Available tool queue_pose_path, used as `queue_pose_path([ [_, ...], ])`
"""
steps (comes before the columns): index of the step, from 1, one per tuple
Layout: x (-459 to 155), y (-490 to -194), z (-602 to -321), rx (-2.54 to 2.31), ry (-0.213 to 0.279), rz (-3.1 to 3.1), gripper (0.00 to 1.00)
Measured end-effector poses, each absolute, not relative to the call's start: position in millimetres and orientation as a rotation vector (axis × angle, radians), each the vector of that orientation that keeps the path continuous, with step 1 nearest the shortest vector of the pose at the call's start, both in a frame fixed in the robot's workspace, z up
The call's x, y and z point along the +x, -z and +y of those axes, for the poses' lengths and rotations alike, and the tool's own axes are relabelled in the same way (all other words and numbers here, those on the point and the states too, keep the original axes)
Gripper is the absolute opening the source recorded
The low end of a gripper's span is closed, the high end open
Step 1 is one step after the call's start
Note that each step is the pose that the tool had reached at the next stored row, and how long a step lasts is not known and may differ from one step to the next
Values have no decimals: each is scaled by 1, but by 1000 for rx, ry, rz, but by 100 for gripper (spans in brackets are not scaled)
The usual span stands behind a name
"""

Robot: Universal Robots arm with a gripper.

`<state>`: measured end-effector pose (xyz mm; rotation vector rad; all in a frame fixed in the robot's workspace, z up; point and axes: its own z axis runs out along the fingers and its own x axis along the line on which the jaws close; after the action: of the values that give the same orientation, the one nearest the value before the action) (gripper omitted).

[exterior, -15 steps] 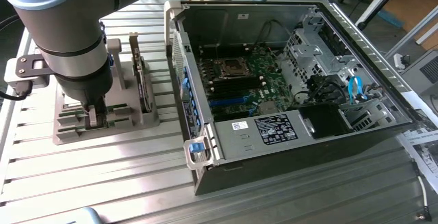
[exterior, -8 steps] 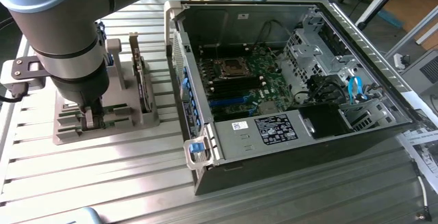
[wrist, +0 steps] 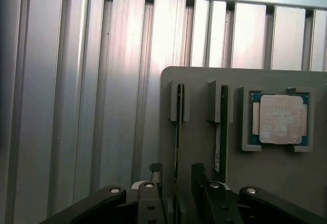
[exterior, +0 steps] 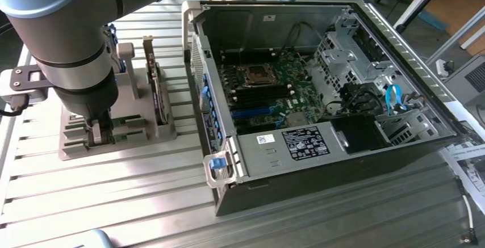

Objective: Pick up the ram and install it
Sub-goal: 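Pick up the ram and move it above insertion slot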

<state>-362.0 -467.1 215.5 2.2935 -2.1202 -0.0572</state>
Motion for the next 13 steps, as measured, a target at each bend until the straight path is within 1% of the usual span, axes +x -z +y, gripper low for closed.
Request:
queue_pose_path([
  [13,-365,-210,-464,2297,57,-2116,36],
])
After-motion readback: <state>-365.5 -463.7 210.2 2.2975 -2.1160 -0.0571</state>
